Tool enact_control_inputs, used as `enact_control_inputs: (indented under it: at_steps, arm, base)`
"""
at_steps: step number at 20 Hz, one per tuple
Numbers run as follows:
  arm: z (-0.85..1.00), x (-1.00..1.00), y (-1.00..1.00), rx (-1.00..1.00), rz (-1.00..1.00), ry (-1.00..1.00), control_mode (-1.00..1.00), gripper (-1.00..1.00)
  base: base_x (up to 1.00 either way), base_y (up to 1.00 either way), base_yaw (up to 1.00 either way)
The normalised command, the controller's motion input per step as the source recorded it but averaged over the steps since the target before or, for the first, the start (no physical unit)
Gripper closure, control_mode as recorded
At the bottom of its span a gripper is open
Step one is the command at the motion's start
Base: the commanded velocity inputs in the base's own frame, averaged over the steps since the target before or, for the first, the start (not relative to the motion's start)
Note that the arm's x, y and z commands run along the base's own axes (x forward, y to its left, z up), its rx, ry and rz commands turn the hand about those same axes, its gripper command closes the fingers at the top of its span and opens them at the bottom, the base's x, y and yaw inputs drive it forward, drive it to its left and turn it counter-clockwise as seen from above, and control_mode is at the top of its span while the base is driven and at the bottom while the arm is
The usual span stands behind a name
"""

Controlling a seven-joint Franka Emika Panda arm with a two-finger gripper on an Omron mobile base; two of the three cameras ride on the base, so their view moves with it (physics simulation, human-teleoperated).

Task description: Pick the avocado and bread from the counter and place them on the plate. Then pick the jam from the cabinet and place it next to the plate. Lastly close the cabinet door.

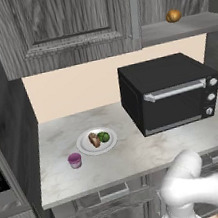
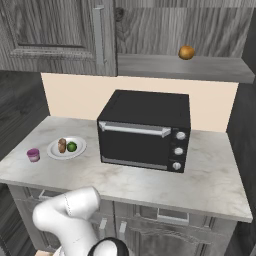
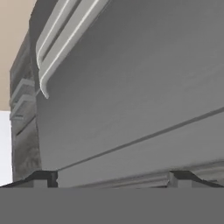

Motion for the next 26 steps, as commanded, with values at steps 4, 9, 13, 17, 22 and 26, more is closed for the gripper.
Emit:
enact_control_inputs:
  at_steps: [4, 9, 13, 17, 22, 26]
  arm:
    - [0.08, 0.49, -0.31, -0.01, 0.0, 0.02, -1.0, -1.0]
    - [0.18, 0.19, -0.01, -0.22, 0.0, 0.0, -1.0, -1.0]
    - [-0.02, 0.01, 0.0, -0.01, 0.0, 0.0, -1.0, -1.0]
    - [0.15, 0.0, 0.22, -0.19, 0.0, 0.0, -1.0, -1.0]
    - [0.4, 0.0, 0.25, -0.33, 0.0, 0.0, -1.0, -1.0]
    - [0.44, -0.11, 0.29, -0.44, 0.0, -0.06, -1.0, -1.0]
  base:
    - [0.0, 0.0, 0.0]
    - [0.0, 0.0, 0.0]
    - [0.0, 0.0, 0.0]
    - [0.0, 0.0, 0.0]
    - [0.0, 0.0, 0.0]
    - [0.0, 0.0, 0.0]
